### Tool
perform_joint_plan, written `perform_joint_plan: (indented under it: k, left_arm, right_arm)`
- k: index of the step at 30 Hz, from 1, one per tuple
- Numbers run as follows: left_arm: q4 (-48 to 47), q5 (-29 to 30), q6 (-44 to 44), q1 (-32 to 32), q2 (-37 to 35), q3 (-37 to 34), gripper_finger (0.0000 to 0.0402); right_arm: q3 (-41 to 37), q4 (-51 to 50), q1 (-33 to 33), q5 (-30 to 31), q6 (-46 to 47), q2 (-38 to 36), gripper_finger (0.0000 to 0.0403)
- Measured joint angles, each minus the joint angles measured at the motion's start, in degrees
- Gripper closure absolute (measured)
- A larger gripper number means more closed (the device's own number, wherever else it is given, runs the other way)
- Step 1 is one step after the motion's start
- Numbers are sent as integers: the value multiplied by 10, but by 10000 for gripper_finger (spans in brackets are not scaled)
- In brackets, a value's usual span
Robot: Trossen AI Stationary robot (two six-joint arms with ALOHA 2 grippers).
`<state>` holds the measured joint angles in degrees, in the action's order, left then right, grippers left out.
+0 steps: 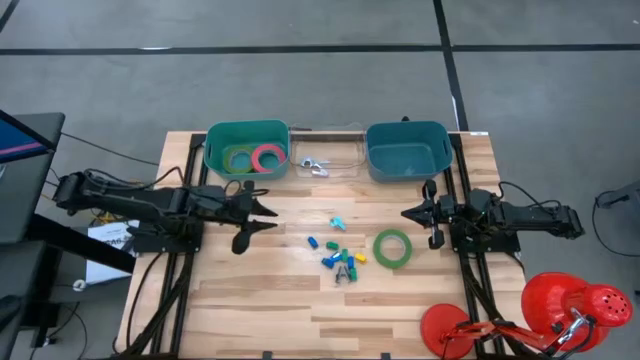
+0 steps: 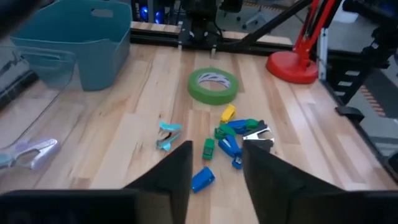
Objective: Pick and place Stapler, Stapler remover, tape
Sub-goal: Put the blue staple remover into the dark blue bin
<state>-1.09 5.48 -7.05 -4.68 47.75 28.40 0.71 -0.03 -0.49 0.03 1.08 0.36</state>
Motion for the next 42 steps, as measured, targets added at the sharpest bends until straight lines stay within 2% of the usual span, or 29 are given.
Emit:
perform_joint_plan:
  k: [10,15,29,35,42]
  left_arm:
    - [-2,-2,11,25,107,70,147]
    - [-2,-52,52,40,162,116,110]
    - [-6,-161,129,81,304,212,112]
    - [-6,-165,192,86,358,216,114]
    - [-5,-165,304,84,409,216,133]
  right_arm:
    - [0,0,0,0,0,0,403]
    - [0,0,0,0,0,0,403]
    - [0,0,0,0,0,0,403]
    - [0,0,0,0,0,0,403]
    - [0,0,0,0,0,0,403]
